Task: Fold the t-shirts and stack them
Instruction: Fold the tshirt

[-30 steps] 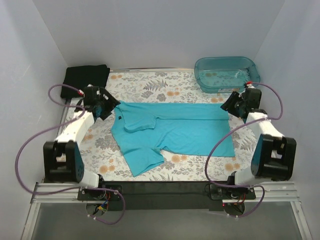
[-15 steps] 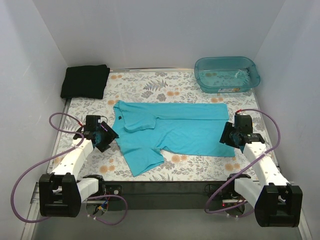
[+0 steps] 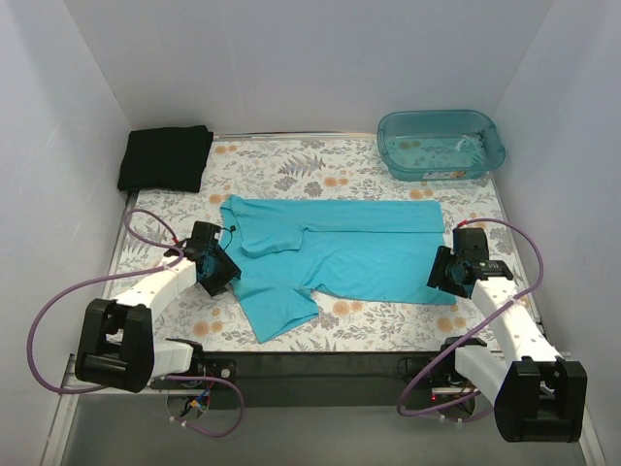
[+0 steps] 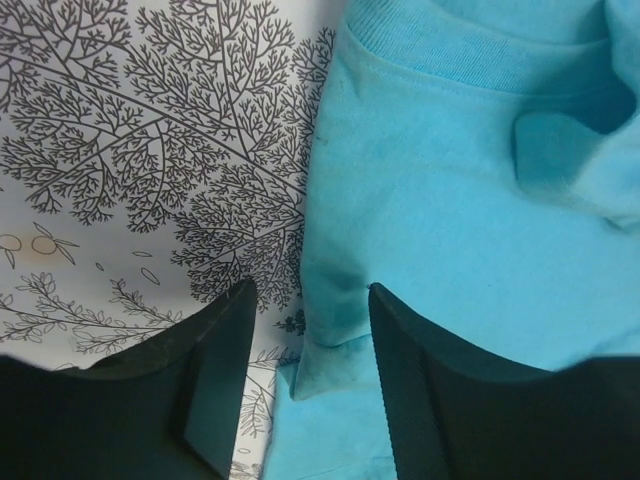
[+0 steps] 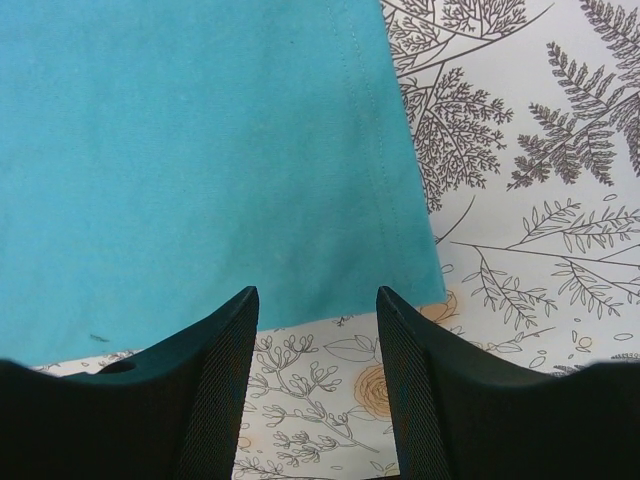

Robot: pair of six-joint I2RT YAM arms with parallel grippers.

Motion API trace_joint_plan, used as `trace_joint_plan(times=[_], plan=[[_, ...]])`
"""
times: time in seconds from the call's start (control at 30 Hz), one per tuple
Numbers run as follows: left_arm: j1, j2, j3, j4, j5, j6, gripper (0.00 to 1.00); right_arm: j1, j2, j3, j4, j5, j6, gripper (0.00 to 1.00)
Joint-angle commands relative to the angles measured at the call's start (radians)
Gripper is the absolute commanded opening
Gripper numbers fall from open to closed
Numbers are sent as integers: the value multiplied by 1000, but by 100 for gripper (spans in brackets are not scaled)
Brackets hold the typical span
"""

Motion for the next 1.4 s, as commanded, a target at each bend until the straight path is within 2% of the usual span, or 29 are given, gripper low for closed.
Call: trace_joint_plan(times=[0.0,0.13,0.4,0.53,0.77,1.17,1.27,1.37], plan=[[-22,31,-16,-1,-70,-53,43,3,20,33,-26,27,5,49],[-22,38,-31,18,-89,-62,33,2,48,38,-54,53,23,49],[-22,40,-36,30,-67,-50,0,-20,92,41,-86,104,60,56],[-22,2,-51,26,-70,-59,0,-69,114,38,-85,102,60,59],[-22,-21,-54,19,-66,-62,0,-139,149,58,-68,75,40,55],[-22,-35,-63,26,-58,-69,0,-169,207,17,23,8,58,52],[-22,-40,-65,19,-61,-69,0,-175,220,-3,32,36,51,49],[-22,-44,-60,10,-70,-70,0,-178,214,-2,30,38,51,43]])
